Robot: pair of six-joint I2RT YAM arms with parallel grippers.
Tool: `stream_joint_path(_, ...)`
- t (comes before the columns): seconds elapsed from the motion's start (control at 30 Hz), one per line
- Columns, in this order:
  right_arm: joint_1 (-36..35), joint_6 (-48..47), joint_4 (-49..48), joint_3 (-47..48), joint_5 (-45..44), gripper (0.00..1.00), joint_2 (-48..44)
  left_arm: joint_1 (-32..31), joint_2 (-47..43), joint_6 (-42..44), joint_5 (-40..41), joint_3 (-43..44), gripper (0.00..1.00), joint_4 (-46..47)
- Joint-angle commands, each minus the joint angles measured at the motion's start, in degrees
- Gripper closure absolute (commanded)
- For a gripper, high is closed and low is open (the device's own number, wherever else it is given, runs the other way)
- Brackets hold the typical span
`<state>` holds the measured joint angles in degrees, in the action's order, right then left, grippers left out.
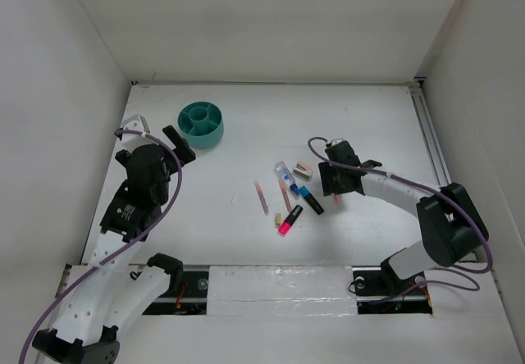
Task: Sort the stationery into containers
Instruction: Pick up the pen from the center of the board.
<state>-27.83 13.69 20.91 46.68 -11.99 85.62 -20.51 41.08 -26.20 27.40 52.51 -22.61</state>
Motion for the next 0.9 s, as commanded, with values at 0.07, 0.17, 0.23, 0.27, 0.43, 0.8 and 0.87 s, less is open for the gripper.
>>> stream_joint_path(0.07,0.41,0.38,1.07,1.31,2.93,0.38,1.47,0.03,-1.61,0.09,-0.59,1.01,0.00,0.99)
stream_joint_path(0.17,1.46,-0.25,3.26,3.77,3.46,0.38,3.66,0.03,-2.31,0.09,-0.59,1.01,0.00,0.99)
stream_joint_path(0.23,2.08,-1.04,3.26,5.08,4.17,0.39,4.20,0.03,-2.85,0.09,-0.59,1.01,0.00,0.99)
stream_joint_path(0.27,2.08,-1.65,3.96,5.09,4.17,0.41,5.07,0.03,-2.85,0.09,-0.59,1.01,0.00,0.99)
stream_joint_path(0.43,2.61,-1.65,4.49,6.59,4.17,0.44,6.48,0.03,-3.38,0.09,-1.20,1.01,0.00,0.99)
stream_joint_path(0.8,3.13,-2.18,7.04,8.43,5.22,1.00,8.68,0.03,-3.90,0.62,-0.59,1.01,0.00,0.99)
stream_joint_path(0.87,3.14,-2.88,7.04,9.05,5.22,1.00,8.68,0.03,-3.90,0.62,-0.59,1.01,0.00,0.99)
